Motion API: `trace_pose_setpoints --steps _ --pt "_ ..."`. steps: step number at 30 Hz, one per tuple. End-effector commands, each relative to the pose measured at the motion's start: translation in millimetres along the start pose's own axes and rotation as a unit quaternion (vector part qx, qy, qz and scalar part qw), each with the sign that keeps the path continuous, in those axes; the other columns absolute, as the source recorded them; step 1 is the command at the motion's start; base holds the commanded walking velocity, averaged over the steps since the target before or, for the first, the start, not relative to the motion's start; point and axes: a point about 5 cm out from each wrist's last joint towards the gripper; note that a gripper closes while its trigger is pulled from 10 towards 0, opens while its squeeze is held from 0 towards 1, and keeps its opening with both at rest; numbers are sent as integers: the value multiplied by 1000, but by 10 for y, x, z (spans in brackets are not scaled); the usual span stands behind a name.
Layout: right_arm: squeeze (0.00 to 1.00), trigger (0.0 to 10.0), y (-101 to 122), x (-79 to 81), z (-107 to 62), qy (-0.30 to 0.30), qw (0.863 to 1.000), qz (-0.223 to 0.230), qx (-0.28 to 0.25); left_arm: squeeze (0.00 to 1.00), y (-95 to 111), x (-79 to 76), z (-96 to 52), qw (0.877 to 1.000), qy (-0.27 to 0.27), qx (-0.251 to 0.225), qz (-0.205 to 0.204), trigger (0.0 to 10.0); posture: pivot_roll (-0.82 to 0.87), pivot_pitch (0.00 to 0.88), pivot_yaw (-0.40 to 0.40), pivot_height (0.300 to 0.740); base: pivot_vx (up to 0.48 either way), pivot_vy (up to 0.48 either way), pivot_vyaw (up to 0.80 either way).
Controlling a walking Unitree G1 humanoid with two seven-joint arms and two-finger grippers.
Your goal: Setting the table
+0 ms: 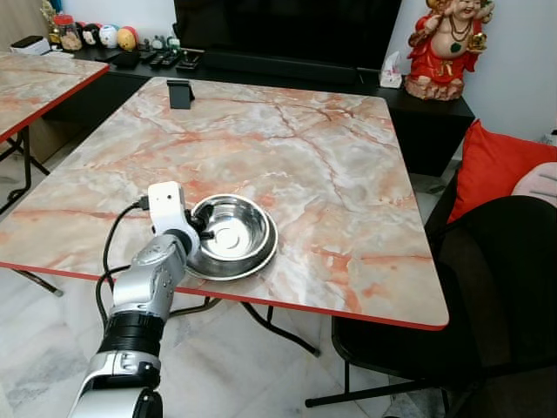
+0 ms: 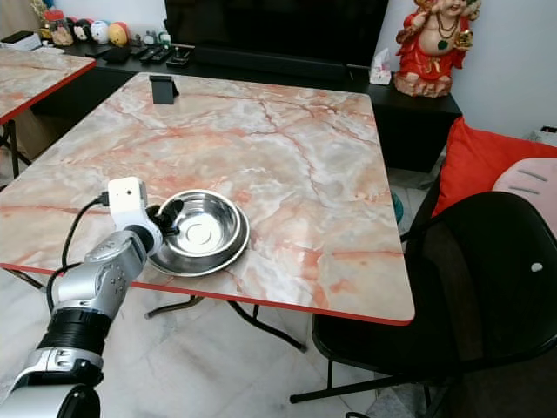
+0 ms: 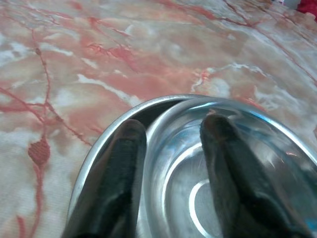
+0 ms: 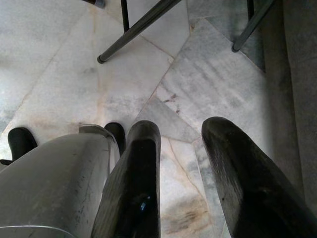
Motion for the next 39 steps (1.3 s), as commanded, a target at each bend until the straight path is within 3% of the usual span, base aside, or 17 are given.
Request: trace_pose_setpoints --steps 1,2,3,12,13,15,16,18,21,26,31,36,37,38,39 --pt "0 10000 2 -14 0 -2 1000 3 2 733 17 2 4 1000 4 3 12 10000 124 0 -73 728 0 0 0" --pt "0 10000 2 -14 0 -2 1000 3 2 733 19 3 4 1000 5 3 13 10000 124 0 -73 728 0 0 0" --pt "0 10000 2 -13 0 -1 1000 2 2 0 31 13 4 1000 9 1 20 10000 126 0 -75 728 0 0 0" --pt "0 10000 3 -12 0 0 1000 1 2 0 85 56 0 999 24 -1 45 10000 126 0 -74 728 0 0 0" --pt "0 10000 3 -11 0 0 1000 1 2 0 123 61 -3 997 26 -6 69 10000 127 0 -73 728 0 0 0" --pt "0 10000 3 -10 1 0 1000 1 2 0 141 59 -5 996 26 -9 79 10000 127 0 -73 728 0 0 0" --pt "0 10000 2 -10 1 1 1000 1 3 0 236 30 -14 993 17 -31 110 10000 129 0 -75 728 0 0 0" --pt "0 10000 3 -9 1 1 1000 1 3 0 288 10 -19 991 10 -42 123 10000 128 0 -75 728 0 0 0" --pt "0 10000 4 -6 1 1 1000 1 2 0 534 -78 -56 981 -24 -104 165 10000 128 0 -71 728 0 0 0" --pt "0 10000 6 2 3 2 1000 2 2 0 649 -139 -89 976 -86 -135 148 10000 121 0 -63 728 0 0 0" --pt "0 10000 8 6 4 2 1000 4 1 0 602 -67 -81 980 -105 -111 131 10000 118 0 -61 728 0 0 0" --pt "0 10000 11 5 4 1 1000 6 0 0 660 -72 -123 972 -123 -144 137 10000 125 0 -64 728 0 0 0" --pt "0 10000 12 5 4 1 1000 6 -1 0 661 -73 -133 970 -117 -154 147 10000 127 0 -65 728 0 0 0" --pt "0 10000 16 3 4 1 1000 6 -2 0 601 -68 -147 961 -69 -174 204 10000 128 0 -67 728 0 0 0" --pt "0 10000 16 3 3 0 1000 6 -3 0 585 -71 -162 956 -52 -187 221 10000 124 0 -66 728 0 0 0"
Point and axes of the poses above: a point about 5 cm out from each wrist's last joint towards the gripper, its own z axis pointing out of the wrist towards the gripper, its own y axis along the axis of the wrist's last joint, x = y × z, and after that the axes turned 6 degrees about z, right-handed
